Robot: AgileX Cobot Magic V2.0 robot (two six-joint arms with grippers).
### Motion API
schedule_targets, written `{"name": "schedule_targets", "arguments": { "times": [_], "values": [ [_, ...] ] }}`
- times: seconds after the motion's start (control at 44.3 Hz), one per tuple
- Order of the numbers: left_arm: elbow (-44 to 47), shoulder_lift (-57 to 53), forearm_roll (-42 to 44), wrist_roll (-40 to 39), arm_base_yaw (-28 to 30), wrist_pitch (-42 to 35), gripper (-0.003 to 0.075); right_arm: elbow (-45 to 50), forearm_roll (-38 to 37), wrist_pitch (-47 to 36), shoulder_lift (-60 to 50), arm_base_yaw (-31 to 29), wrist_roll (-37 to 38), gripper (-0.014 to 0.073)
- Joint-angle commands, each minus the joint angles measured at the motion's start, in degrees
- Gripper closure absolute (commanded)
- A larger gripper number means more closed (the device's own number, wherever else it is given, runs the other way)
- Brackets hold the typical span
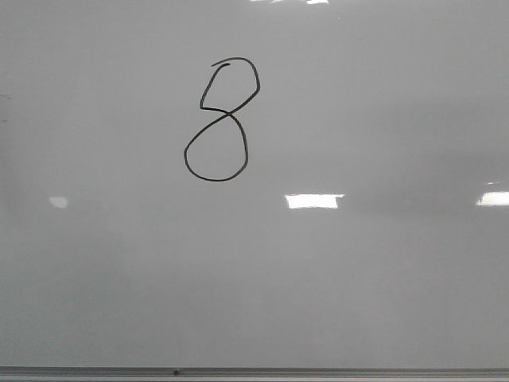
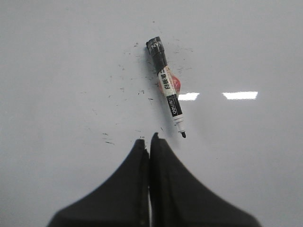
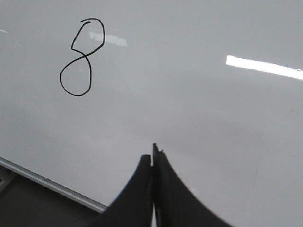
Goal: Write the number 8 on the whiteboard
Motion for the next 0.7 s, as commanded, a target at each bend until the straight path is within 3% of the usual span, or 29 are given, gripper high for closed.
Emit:
{"name": "schedule_targets", "arguments": {
  "times": [0.0, 0.406, 0.497, 0.587, 0.677],
  "values": [
    [0.1, -1.22, 0.03, -0.53, 0.03, -4.99, 0.0739, -1.55, 0.88, -3.83, 0.14, -0.4, -0.11, 0.0661],
    [0.1, -1.22, 0.03, -0.53, 0.03, -4.99, 0.0739, -1.28, 0.88, -4.05, 0.08, -0.4, -0.19, 0.0661],
    [0.1, -1.22, 0.03, -0.53, 0.03, -4.99, 0.0739, -0.1, -2.18, -6.21, -1.26, -0.71, 0.18, 0.0661],
    [0.1, -1.22, 0.03, -0.53, 0.03, -4.99, 0.0739, 2.56, -7.72, -10.47, -3.32, -1.58, 5.76, 0.0661],
    [0.1, -1.22, 0.03, -0.53, 0.03, -4.99, 0.0739, 6.35, -16.54, -15.1, -5.65, -3.42, 16.09, 0.0661]
  ]
}}
